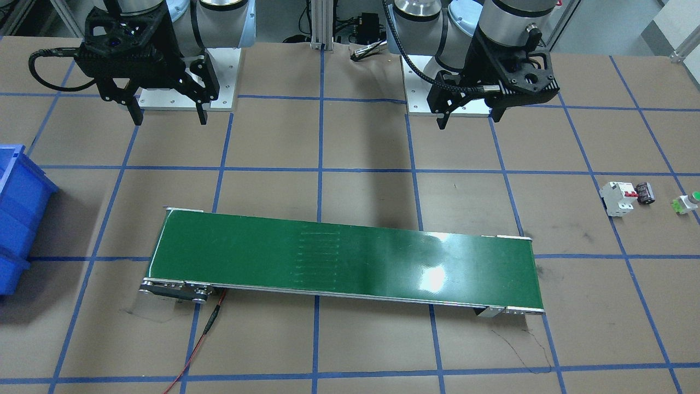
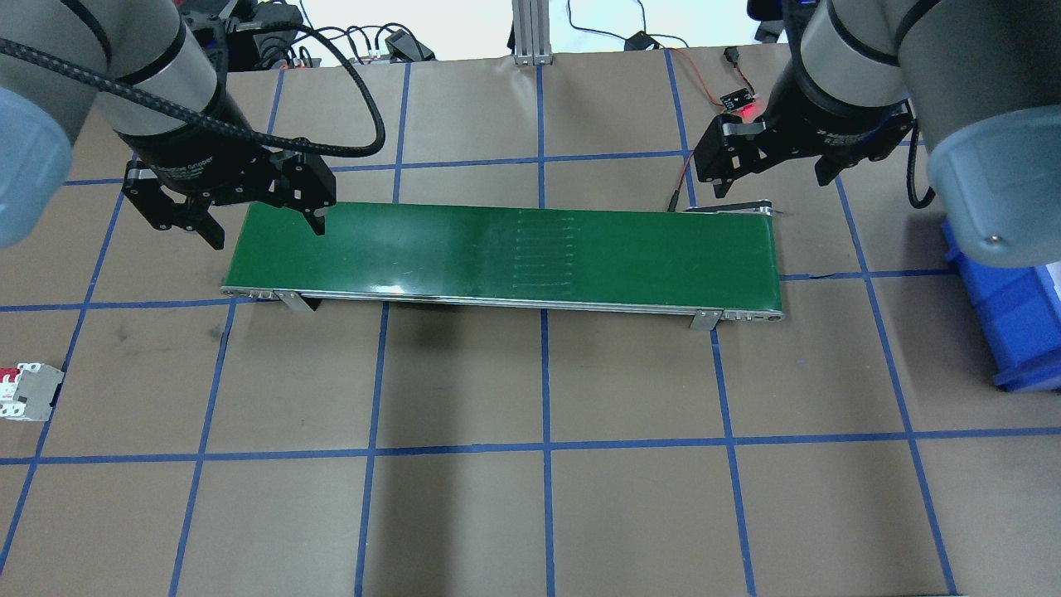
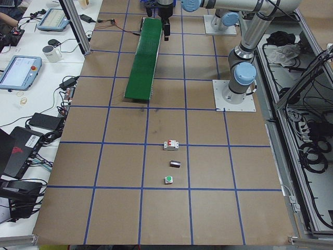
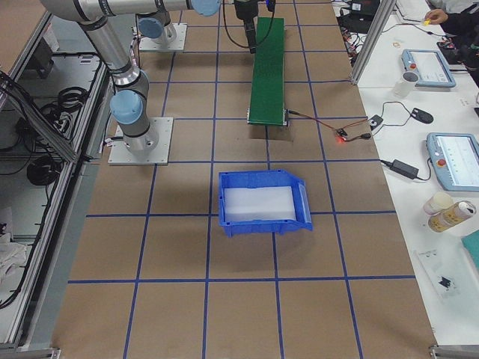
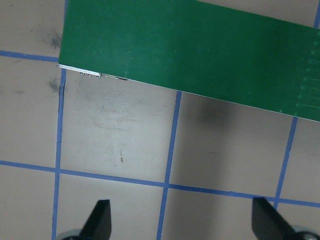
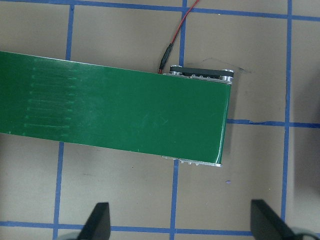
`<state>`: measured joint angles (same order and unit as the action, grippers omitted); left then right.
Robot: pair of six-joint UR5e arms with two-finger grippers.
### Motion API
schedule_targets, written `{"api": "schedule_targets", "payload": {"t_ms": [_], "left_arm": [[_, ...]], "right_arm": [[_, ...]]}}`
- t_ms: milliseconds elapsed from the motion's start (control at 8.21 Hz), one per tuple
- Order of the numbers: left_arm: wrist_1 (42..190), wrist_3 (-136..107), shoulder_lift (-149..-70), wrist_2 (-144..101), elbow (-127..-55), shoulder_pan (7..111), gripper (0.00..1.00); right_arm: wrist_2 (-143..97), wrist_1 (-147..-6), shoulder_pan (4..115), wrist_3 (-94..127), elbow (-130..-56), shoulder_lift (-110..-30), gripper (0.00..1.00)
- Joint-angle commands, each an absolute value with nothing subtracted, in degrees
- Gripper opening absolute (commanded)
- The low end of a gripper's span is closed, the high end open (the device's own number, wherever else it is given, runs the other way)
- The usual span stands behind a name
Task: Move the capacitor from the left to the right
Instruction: 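Raise the left gripper off the belt end and swing it outward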
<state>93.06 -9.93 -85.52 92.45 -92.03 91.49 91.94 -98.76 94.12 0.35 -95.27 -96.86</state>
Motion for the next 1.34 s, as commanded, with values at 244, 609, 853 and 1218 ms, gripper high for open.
{"api": "schedule_targets", "payload": {"t_ms": [244,609,853,1218], "left_arm": [[92.5,2.8,-85.6,92.6,-91.3,88.4,1.0],[94.6,15.8,-86.6,93.1,-88.2,70.3,1.0],[94.5,28.0,-86.6,94.6,-88.2,57.8,1.0],[89.6,45.6,-93.0,96.9,-88.3,40.0,1.0]], "right_arm": [[91.9,-98.8,94.0,0.4,-95.3,-96.9,1.0],[91.9,-98.8,94.0,0.3,-95.3,-96.9,1.0],[91.9,-98.8,94.0,0.3,-95.3,-96.9,1.0],[92.0,-98.8,94.0,0.4,-95.3,-96.9,1.0]]}}
